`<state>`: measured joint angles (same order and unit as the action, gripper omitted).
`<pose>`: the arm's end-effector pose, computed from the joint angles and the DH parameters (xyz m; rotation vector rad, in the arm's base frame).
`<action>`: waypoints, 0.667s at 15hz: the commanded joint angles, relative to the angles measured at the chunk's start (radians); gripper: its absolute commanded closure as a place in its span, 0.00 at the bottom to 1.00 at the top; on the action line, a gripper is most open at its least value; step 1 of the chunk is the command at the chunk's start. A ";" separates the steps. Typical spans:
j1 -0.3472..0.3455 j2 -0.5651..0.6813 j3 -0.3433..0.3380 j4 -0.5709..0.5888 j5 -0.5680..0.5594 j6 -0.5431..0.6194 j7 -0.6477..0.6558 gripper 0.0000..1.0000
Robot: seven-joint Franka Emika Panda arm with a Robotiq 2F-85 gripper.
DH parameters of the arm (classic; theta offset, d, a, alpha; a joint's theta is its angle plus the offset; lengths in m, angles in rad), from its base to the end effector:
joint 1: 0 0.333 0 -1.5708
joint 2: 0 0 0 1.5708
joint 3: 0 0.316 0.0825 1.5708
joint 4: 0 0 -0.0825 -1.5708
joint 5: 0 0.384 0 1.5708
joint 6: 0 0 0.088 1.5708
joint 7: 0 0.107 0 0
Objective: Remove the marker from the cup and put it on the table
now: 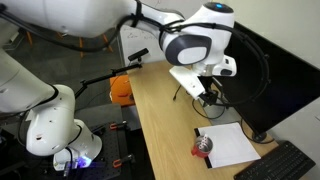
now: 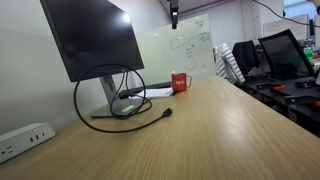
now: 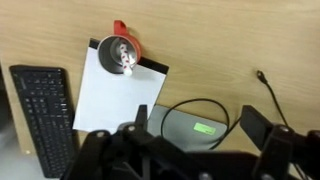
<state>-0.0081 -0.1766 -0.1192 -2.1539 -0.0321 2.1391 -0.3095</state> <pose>0.5107 -0.0691 0.4904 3.0752 0.3046 0.2405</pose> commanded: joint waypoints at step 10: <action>-0.135 0.347 0.008 0.192 -0.151 0.040 -0.372 0.00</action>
<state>-0.1274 0.1706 -0.1281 -1.9639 -0.1813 2.1814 -0.6839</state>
